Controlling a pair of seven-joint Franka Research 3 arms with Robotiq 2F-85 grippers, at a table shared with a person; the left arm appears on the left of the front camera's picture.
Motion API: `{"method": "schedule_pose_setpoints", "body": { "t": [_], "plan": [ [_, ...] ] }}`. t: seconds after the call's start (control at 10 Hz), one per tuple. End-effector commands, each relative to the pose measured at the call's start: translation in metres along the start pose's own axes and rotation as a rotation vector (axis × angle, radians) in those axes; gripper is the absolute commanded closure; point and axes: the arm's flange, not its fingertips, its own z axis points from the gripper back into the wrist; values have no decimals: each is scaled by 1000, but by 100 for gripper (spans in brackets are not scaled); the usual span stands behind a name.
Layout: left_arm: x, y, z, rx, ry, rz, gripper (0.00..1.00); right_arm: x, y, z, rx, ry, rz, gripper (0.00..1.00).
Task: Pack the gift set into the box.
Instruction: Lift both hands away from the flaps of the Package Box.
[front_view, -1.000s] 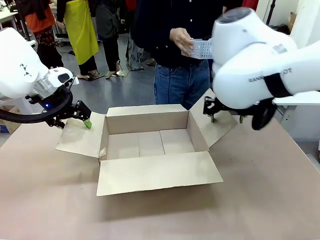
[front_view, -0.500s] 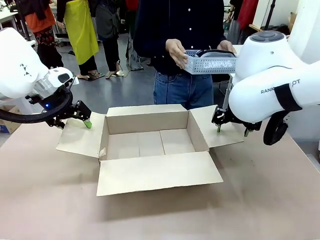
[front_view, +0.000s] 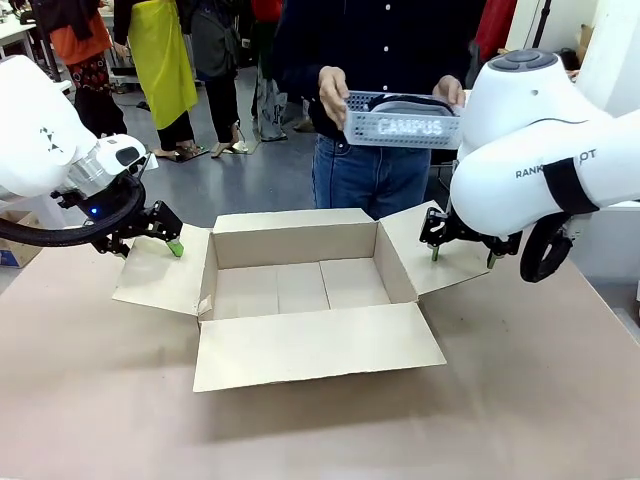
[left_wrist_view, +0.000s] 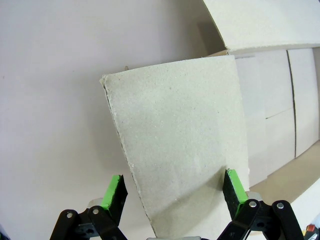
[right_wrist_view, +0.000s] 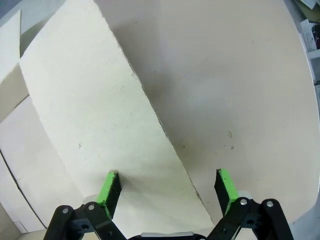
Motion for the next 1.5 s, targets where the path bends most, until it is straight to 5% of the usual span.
{"method": "schedule_pose_setpoints", "body": {
  "t": [0.0,1.4],
  "plan": [
    [-1,-1,2,17,-4,8,0,2,1,2,-25,-19,-11,0],
    [-1,-1,2,17,-4,8,0,2,1,2,-25,-19,-11,0]
  ]
}}
